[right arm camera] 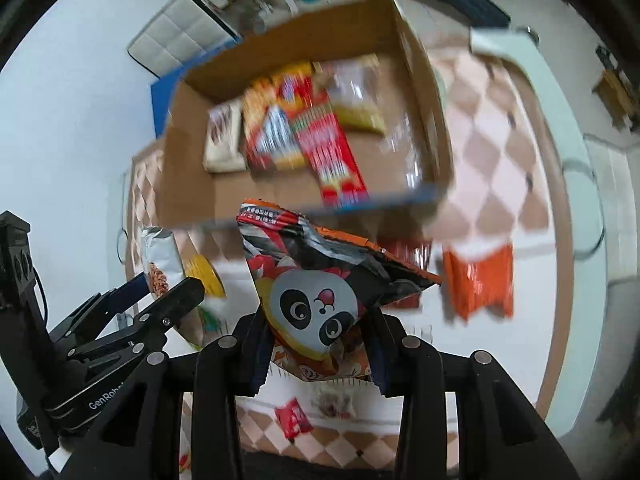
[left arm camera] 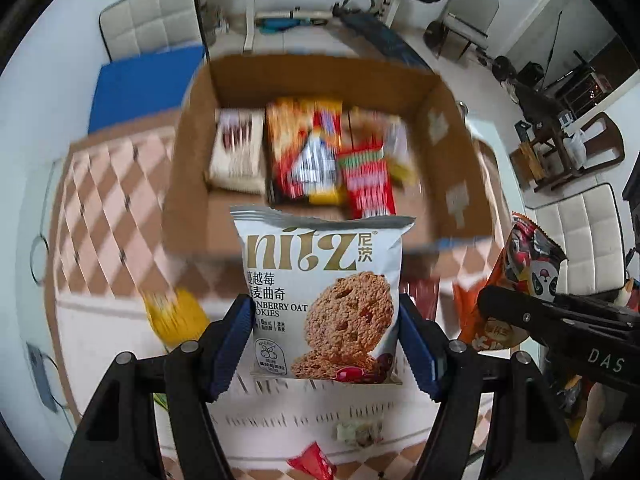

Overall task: Organize snacks
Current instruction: 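Carry both packets over the box and open both tools to drop them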

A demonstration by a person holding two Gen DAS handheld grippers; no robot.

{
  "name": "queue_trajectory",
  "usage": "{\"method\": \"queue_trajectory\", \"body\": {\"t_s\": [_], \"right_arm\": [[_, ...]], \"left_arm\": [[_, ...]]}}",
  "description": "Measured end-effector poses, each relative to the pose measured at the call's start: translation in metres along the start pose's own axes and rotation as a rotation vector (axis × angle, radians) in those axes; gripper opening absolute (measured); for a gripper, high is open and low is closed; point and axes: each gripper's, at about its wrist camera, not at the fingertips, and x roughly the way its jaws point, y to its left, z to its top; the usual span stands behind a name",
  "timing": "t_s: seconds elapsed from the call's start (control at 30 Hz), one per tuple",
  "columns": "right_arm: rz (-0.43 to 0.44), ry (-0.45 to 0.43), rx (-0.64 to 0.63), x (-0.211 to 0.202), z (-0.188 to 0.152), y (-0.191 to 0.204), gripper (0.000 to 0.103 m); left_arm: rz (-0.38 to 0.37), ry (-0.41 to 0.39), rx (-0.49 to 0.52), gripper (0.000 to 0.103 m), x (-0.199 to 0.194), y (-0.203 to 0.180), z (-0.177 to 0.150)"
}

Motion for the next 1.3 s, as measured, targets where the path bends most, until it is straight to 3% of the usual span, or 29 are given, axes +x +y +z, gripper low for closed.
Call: {"method": "queue_trajectory", "body": {"t_s": [0.2, 0.4, 0.77, 1.2, 1.23, 1.3], "right_arm": [[-0.057, -0.027, -0.012, 0.009, 0.067, 0.009, 0.042], [-0.116, 0.013, -0.005, 0.038, 0.104, 0.003, 0.042], [-0.182, 0.109, 0.013, 0.104, 0.129, -0.019, 0.042], [-0.196, 0.15, 0.034, 0.114, 0.136, -0.03, 0.044], [-0.194, 0.153, 0.035, 0.114, 0.136, -0.03, 0.046], [-0.195, 0.167, 0.035, 0.113, 0.137, -0.029, 0.062]], "left_arm": [[0.057, -0.02, 0.018, 0.069, 0.008, 0.003, 0.051], [0.059, 0.051, 0.004, 0.069, 0.044, 0.015, 0.078], [0.078, 0.201, -0.008, 0.069, 0.104, 0.025, 0.088], [0.049, 0.266, -0.082, 0.069, 0.123, 0.038, 0.089], [0.042, 0.272, -0.087, 0.07, 0.124, 0.039, 0.09], [0.05, 0.275, -0.079, 0.077, 0.124, 0.039, 0.092]]}}
